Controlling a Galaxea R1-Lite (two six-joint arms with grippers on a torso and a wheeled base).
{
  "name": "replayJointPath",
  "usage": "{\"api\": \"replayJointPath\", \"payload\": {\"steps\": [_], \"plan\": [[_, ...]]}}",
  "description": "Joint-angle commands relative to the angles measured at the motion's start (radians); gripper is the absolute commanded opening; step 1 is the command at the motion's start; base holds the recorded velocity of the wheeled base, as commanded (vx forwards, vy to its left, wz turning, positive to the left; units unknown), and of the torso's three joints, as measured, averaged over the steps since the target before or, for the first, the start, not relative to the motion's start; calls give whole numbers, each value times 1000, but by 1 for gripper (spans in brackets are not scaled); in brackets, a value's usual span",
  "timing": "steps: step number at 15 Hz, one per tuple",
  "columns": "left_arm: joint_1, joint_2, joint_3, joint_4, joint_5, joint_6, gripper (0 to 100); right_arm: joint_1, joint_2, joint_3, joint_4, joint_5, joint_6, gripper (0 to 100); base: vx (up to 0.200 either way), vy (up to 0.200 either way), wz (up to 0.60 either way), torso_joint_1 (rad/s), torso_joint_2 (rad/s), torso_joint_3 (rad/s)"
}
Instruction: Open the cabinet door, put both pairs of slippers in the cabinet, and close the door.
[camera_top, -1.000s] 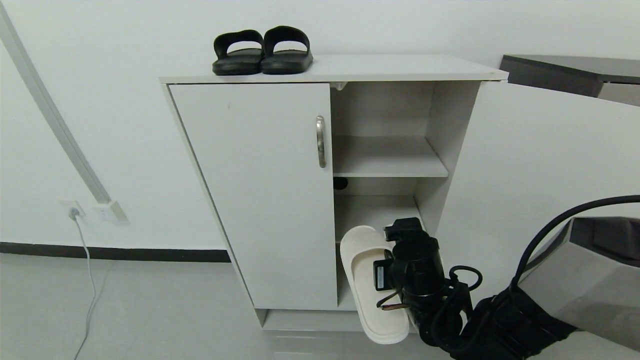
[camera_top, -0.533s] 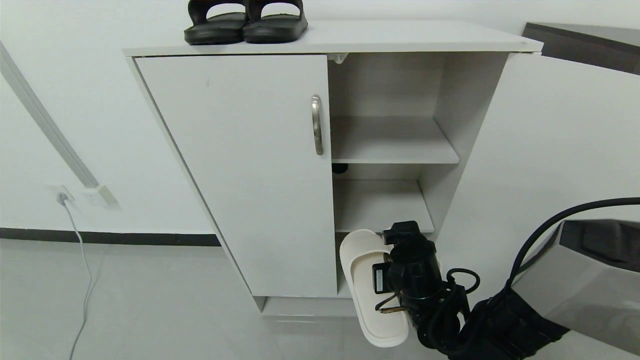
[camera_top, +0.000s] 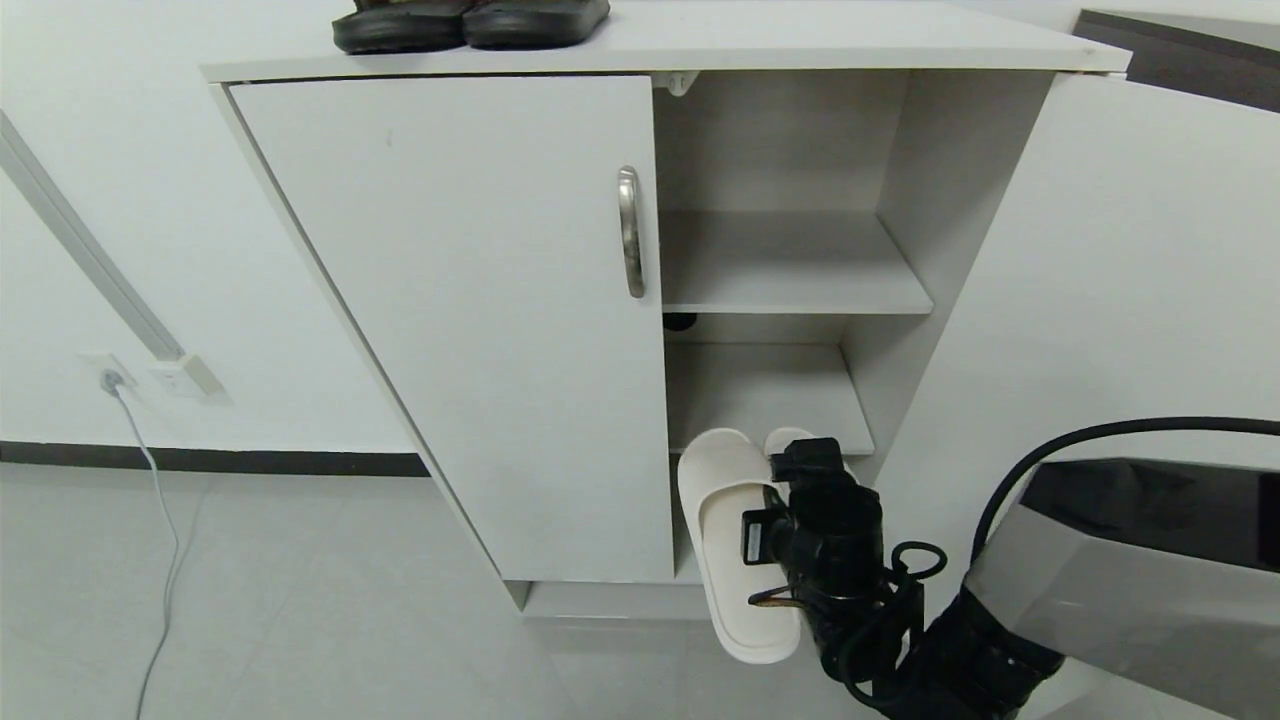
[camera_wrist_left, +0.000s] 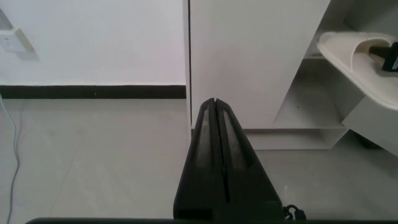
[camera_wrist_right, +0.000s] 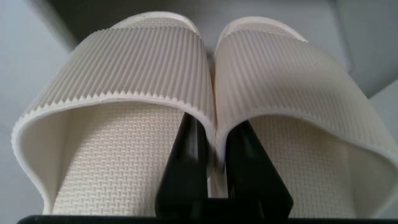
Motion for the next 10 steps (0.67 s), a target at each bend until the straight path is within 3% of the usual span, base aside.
{"api": "replayJointPath", "payload": {"steps": [1, 10], "plan": [[0, 1, 0, 0, 1, -1, 0, -40, 97, -2, -72, -1, -48, 0, 0, 0, 0, 0, 0, 0], [0, 1, 0, 0, 1, 1, 0, -52, 104, -3, -93, 0, -46, 0, 0, 0, 0, 0, 0, 0]]}}
